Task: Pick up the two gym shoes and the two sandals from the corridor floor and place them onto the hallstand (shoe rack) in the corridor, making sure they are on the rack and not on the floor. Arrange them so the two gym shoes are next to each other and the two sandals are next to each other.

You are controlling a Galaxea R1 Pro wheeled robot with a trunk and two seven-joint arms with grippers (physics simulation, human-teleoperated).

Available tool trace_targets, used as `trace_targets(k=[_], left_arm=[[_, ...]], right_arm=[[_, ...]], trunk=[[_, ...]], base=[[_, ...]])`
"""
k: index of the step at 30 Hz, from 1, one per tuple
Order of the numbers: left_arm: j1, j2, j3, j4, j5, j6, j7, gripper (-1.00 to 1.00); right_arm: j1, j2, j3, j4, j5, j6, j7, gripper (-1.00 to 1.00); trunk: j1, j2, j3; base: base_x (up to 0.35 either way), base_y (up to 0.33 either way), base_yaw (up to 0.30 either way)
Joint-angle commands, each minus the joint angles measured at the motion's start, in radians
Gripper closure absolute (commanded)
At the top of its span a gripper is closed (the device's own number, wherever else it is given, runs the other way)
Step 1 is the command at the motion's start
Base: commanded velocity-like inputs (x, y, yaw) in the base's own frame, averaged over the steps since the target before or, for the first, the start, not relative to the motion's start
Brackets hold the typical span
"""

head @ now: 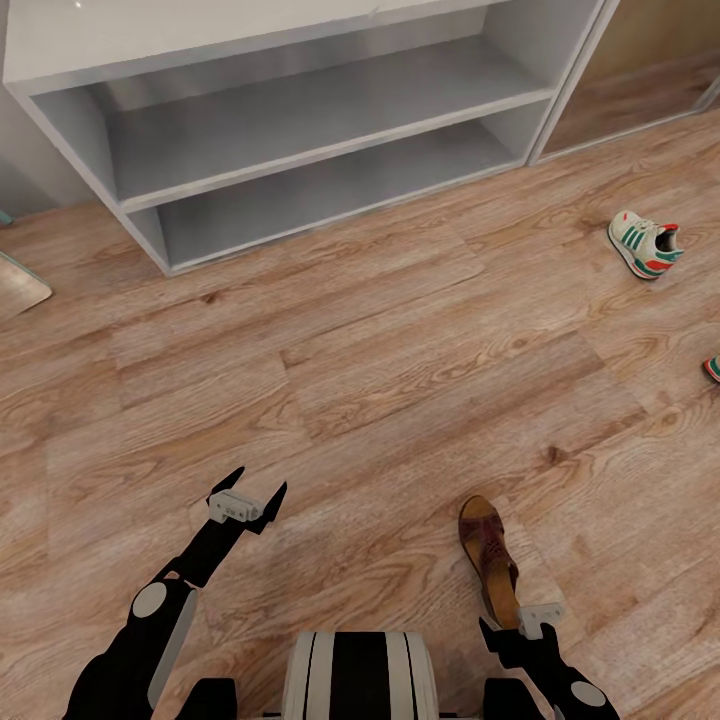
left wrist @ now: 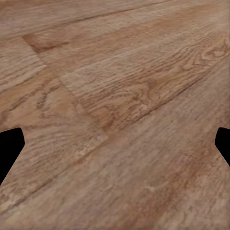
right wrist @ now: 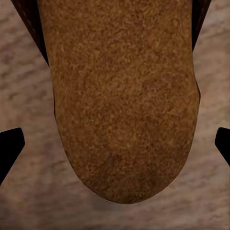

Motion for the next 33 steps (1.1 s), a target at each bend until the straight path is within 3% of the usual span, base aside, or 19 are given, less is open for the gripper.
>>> trace_targets(k=[1,16,17,33], left_arm=[[0.0,0.0,0.001,0.001,0.005,0.0,-0.007,-1.0],[0.0,0.0,0.002,0.001,0.005,-0.001,-0.008,-1.0],[0.0,0.0,0.002,0.001,0.005,-0.001,-0.008,-1.0],[0.0,-0.001,0.0,-0.001,0.006,0.0,-0.006,-1.0]], right_arm=[[0.0,0.0,-0.001,0.001,-0.001,-0.003,0.004,-1.0],[0.0,0.0,-0.001,0.001,-0.001,-0.003,0.004,-1.0],[0.0,0.0,0.0,0.001,-0.001,-0.003,0.004,1.0],[0.0,0.0,0.0,0.002,-0.001,-0.003,0.004,1.0]], trunk=[[0.0,0.0,0.0],[0.0,0.0,0.0],[0.0,0.0,0.0],[0.0,0.0,0.0]], base=[[0.0,0.0,0.0],[0.042,0.0,0.0],[0.013,0.0,0.0],[0.001,0.0,0.0]])
